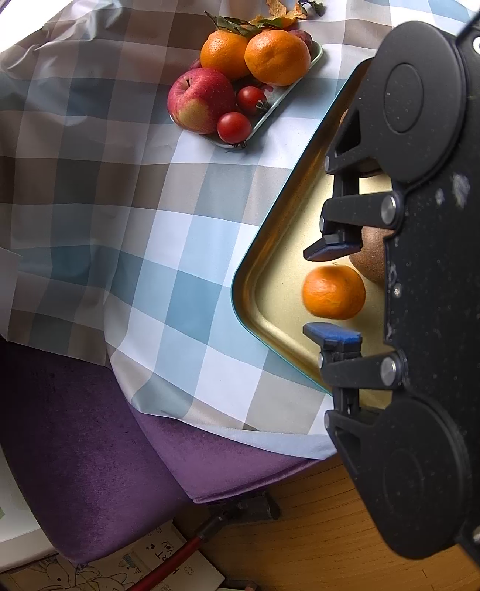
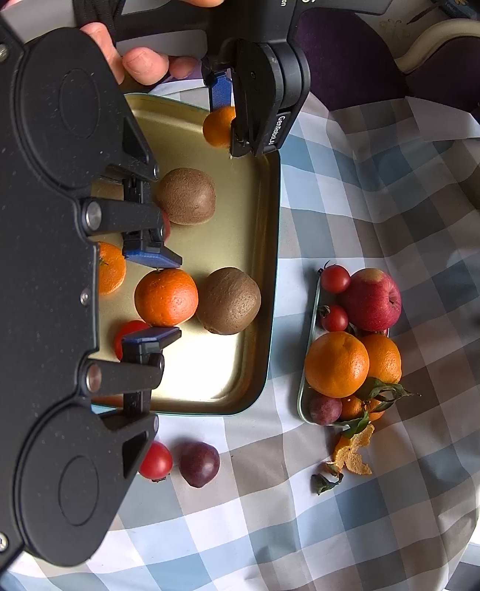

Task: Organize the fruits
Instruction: 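Open both grippers over the tin tray to drop the tangerines, then move the right gripper to a red tomato while the left gripper moves to a plum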

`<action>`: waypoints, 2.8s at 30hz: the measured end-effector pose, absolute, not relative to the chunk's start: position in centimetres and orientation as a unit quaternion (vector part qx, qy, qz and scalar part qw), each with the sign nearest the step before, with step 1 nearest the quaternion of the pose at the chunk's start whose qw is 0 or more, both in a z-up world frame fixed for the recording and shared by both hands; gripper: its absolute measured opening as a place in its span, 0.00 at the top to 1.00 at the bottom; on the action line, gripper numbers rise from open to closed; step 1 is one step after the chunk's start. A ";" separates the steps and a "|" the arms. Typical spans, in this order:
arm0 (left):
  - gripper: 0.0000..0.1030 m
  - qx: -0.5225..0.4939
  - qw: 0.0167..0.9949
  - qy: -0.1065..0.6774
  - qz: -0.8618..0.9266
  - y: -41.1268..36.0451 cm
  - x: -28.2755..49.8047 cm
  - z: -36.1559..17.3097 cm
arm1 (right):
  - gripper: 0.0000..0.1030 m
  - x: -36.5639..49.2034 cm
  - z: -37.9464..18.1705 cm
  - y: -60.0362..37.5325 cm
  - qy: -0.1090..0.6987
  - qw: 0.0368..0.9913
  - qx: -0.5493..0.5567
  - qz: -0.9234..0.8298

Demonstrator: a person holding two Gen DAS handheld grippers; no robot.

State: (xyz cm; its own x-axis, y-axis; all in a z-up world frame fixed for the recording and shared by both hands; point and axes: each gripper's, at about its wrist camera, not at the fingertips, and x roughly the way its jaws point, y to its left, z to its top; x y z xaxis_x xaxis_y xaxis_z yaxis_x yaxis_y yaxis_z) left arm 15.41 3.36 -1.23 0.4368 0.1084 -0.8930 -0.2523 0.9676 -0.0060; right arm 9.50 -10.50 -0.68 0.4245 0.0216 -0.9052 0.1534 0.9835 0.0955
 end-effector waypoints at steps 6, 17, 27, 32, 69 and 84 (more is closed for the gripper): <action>0.62 -0.049 0.850 0.516 0.099 2.5 15.3 -1.0 | 0.57 9.5 -0.4 -10.6 0.530 0.842 0.088 -0.038; 0.61 -0.072 0.835 0.537 0.099 3.3 15.5 -1.6 | 0.57 9.1 -1.0 -10.8 0.543 0.835 0.082 -0.045; 0.61 -0.067 0.831 0.545 0.088 2.7 15.0 -1.5 | 0.57 7.8 -1.2 -12.4 0.549 0.828 0.091 -0.064; 0.61 -0.059 0.833 0.544 0.079 1.8 14.7 -1.2 | 0.57 6.8 -1.1 -14.6 0.548 0.825 0.099 -0.092; 0.60 0.041 0.840 0.537 -0.058 -13.2 11.9 -0.9 | 0.57 0.7 -3.4 -26.4 0.560 0.781 0.162 -0.227; 0.60 0.020 0.844 0.532 -0.062 -15.1 11.6 -0.7 | 0.57 3.2 -1.9 -25.4 0.526 0.814 0.152 -0.192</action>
